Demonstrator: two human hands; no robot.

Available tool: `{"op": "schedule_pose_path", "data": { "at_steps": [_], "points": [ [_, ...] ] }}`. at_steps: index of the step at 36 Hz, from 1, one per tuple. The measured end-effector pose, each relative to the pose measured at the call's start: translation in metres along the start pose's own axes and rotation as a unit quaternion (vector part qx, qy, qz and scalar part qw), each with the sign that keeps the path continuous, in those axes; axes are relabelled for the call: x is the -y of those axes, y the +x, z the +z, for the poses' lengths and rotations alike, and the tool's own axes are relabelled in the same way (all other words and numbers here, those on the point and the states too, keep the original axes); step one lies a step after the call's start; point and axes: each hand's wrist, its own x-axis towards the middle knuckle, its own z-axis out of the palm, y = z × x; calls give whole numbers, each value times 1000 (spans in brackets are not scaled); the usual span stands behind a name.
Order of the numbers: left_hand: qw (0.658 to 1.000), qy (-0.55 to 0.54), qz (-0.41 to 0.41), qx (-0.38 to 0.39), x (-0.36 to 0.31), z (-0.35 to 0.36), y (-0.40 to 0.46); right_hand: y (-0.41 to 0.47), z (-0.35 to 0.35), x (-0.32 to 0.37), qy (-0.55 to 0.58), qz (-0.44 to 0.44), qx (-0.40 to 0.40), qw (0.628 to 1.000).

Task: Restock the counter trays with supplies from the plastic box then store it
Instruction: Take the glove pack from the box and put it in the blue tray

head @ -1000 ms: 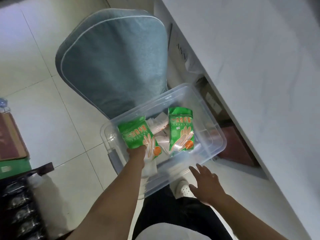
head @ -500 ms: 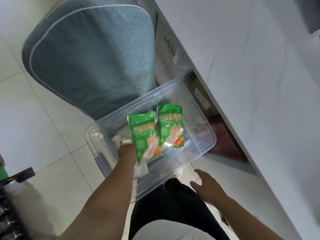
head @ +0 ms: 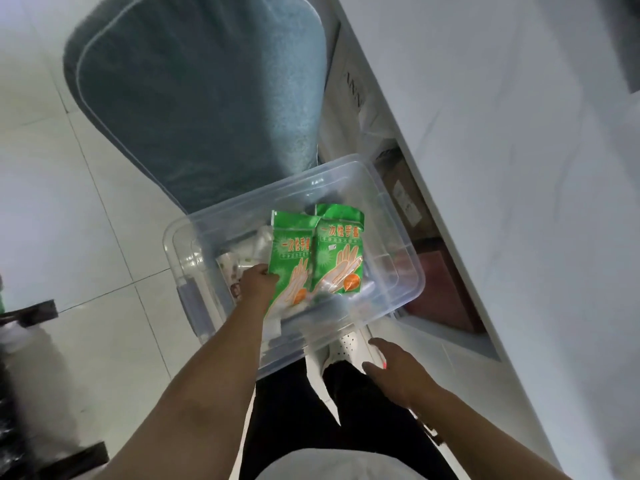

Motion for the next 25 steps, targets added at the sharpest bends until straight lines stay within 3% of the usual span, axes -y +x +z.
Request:
{"op": "schedule_pose_path", "data": {
  "at_steps": [5,11,17,25],
  "points": [
    [996,0,72,-50,-12,-26,-55,-15,-20,8,47,-51,-10,998],
    [988,-83,124,-40,-26,-64,-145,-29,-51,20,230,-112,-37,966],
    [973,-189,130,29,-52,-101,-244,-56,-91,35,367,-197,6,909],
    [947,-256,182,73,-77,-118,-308,-102,-135,56,409,-327,133,842]
  ]
}}
